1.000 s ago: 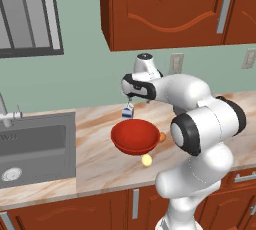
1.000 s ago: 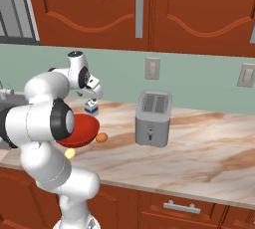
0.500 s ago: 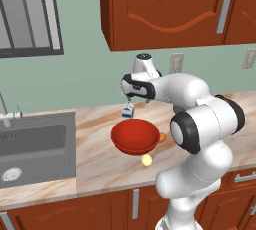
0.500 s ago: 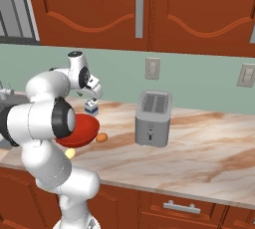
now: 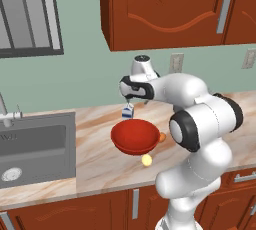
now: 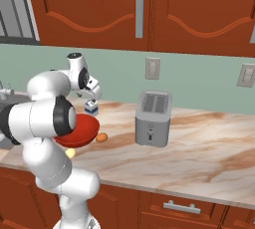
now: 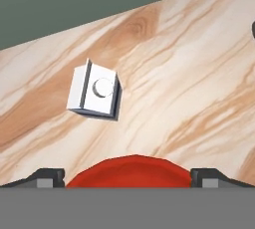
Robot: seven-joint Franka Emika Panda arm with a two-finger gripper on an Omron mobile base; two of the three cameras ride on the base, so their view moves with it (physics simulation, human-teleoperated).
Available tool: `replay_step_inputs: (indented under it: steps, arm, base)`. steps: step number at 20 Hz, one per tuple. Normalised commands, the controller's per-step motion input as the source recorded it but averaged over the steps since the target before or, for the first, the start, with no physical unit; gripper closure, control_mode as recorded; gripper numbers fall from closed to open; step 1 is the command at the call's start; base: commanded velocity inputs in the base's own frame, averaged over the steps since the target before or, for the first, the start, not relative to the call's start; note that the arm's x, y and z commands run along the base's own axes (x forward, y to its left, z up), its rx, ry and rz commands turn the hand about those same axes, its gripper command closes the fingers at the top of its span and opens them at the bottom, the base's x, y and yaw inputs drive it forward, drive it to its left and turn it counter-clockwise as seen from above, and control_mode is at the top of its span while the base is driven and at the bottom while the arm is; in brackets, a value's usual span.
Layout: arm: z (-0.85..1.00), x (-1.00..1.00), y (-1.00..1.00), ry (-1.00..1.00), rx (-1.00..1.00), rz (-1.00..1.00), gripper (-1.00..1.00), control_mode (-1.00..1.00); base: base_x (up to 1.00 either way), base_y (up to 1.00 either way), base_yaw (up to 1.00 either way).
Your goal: Gather the eggs and milk located in the vicinity of the sink area and place them right next to the bowl.
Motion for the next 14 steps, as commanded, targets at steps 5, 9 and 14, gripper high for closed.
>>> replay_step_inputs:
  steps: [5,9,14]
  arm:
    - [-0.10,0.17,0.05,0.00,-0.01,0.00,-1.00,-1.00]
    - [-0.10,0.19,0.06,0.00,-0.01,0.00,-1.00,-1.00]
    - [-0.09,0.14,0.04,0.00,-0.01,0.00,-1.00,-1.00]
  base:
    - [0.00,0.00,0.00]
    - [0.00,0.00,0.00]
    - [0.00,0.00,0.00]
